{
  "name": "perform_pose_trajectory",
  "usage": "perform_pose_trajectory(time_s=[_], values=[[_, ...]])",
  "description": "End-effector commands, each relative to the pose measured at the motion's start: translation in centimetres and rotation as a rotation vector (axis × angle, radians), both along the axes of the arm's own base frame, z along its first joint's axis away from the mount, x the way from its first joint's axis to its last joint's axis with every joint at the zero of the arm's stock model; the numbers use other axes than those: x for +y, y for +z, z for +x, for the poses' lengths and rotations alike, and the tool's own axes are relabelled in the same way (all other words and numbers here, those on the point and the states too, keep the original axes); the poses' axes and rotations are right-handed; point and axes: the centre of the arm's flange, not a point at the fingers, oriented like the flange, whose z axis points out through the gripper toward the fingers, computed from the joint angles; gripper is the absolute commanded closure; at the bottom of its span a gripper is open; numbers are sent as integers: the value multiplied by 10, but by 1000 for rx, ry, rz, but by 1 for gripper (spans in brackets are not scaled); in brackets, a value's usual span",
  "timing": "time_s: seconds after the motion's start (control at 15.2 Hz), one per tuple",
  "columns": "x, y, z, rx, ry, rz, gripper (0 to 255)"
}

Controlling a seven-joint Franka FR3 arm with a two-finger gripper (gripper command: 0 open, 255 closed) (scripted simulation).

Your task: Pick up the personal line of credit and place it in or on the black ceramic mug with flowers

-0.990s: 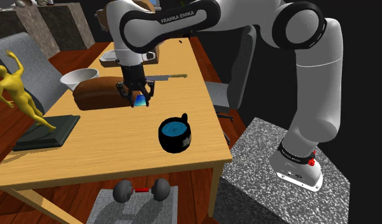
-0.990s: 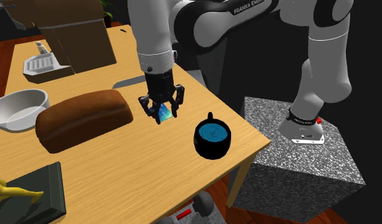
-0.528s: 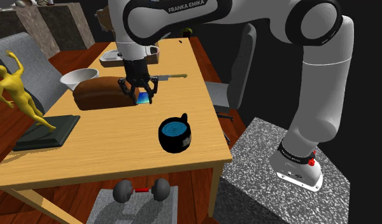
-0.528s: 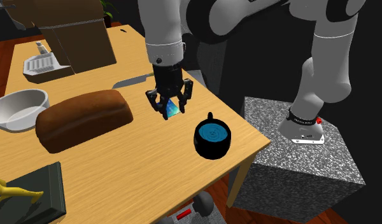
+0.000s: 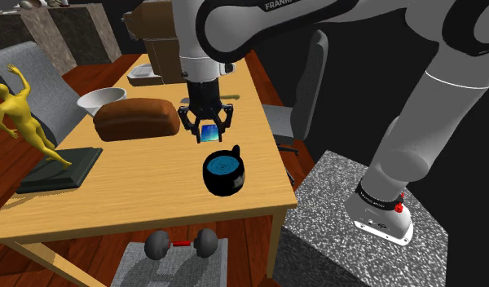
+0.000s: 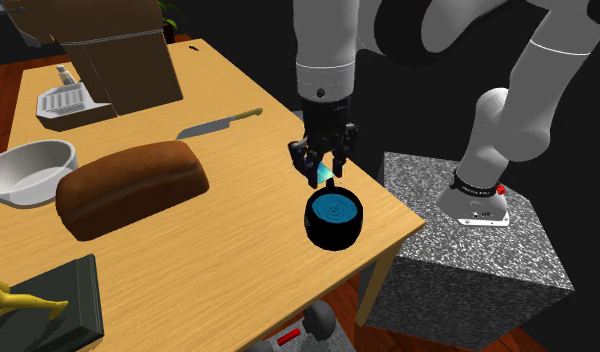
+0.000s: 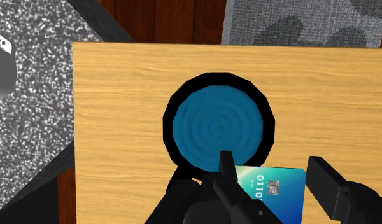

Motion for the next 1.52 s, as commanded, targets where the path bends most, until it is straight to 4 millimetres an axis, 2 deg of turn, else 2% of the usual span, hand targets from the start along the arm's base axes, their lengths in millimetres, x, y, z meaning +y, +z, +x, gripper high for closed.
perform_pose_trajectory(time_s=[0.0, 0.13, 1.12, 1.45], values=[[0, 3, -27, 1, -1, 0, 255], [-3, 4, -52, 1, -1, 0, 255], [-3, -78, -52, 1, -1, 0, 255], [-3, -78, -52, 1, -1, 0, 255]])
